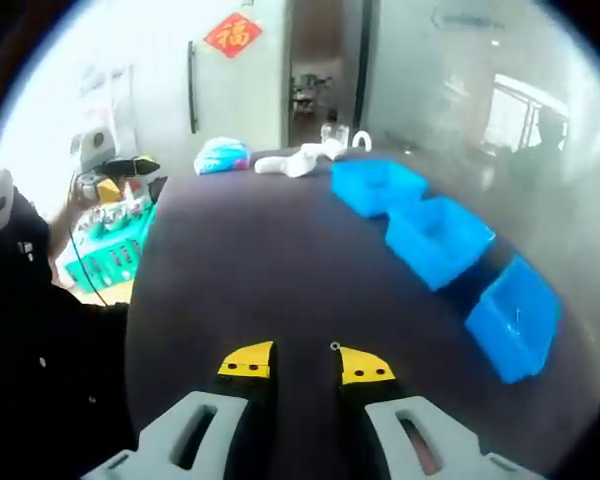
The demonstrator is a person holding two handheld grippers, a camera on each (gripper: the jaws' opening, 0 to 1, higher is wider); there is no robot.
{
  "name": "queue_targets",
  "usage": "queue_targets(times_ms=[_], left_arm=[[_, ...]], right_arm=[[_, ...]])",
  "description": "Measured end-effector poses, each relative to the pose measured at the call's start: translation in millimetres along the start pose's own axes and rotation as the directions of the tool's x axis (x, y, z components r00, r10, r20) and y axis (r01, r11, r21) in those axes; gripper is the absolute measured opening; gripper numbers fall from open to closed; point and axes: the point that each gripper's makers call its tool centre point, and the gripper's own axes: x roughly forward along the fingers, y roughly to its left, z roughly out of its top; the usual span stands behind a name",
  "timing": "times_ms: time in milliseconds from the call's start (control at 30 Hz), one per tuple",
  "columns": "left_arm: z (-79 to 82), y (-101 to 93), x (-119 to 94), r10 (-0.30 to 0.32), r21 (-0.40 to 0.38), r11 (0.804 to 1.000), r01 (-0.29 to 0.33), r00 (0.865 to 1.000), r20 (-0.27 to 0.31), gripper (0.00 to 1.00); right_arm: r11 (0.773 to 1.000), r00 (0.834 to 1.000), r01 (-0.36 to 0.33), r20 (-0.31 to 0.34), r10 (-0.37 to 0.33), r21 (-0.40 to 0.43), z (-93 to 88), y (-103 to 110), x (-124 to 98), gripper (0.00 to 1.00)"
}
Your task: Sort the screws, nuts, and washers into the corresponding bins
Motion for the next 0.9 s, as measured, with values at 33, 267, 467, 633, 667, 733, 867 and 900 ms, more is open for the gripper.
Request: queue_targets(times_ms=[33,267,467,633,667,733,867,900], left_arm=[[-0.8,0.0,-0.2,-0.001,0.002,1.000,0.001,1.000,-0.003,0.43],[-2.3,-0.1,0.1,-0.003,-0.003,1.000,0.003,1.000,-0.007,0.43],[-3.4,-0.3,0.2,-0.004,-0.002,1.000,0.004,1.000,-0.010,0.45],[-4.0,-0.6,0.6,-0.007,-0.002,1.000,0.007,1.000,-0.016,0.45],[-4.1,-0.9,0.6,-0.008,-0.002,1.000,0.008,1.000,-0.017,0.45],[-4.2,-1.6,0.5,-0.011,0.001,1.000,0.011,1.000,-0.021,0.45],[-4.7,-2.9,-0.1,-0.012,0.000,1.000,0.012,1.000,-0.024,0.46],[-5.3,-3.1,-0.2,-0.012,0.000,1.000,0.013,1.000,-0.027,0.46]], right_arm=[[1.000,1.000,-0.005,-0.016,0.005,-0.012,-0.4,-0.5,2.8,0.19],[0.998,0.993,-0.036,-0.115,0.029,-0.057,-4.5,-12.9,21.1,0.19],[0.993,0.979,-0.068,-0.199,0.048,-0.096,-12.0,-20.7,30.0,0.19],[0.989,0.963,-0.091,-0.262,0.057,-0.118,-14.0,-22.0,37.7,0.19],[0.988,0.960,-0.096,-0.272,0.059,-0.122,-14.8,-21.7,38.6,0.19],[0.985,0.953,-0.109,-0.296,0.065,-0.135,-15.6,-20.6,41.7,0.19],[0.977,0.934,-0.144,-0.348,0.081,-0.158,-19.4,-16.8,46.9,0.18],[0.974,0.928,-0.152,-0.364,0.084,-0.165,-20.8,-16.3,49.1,0.18]])
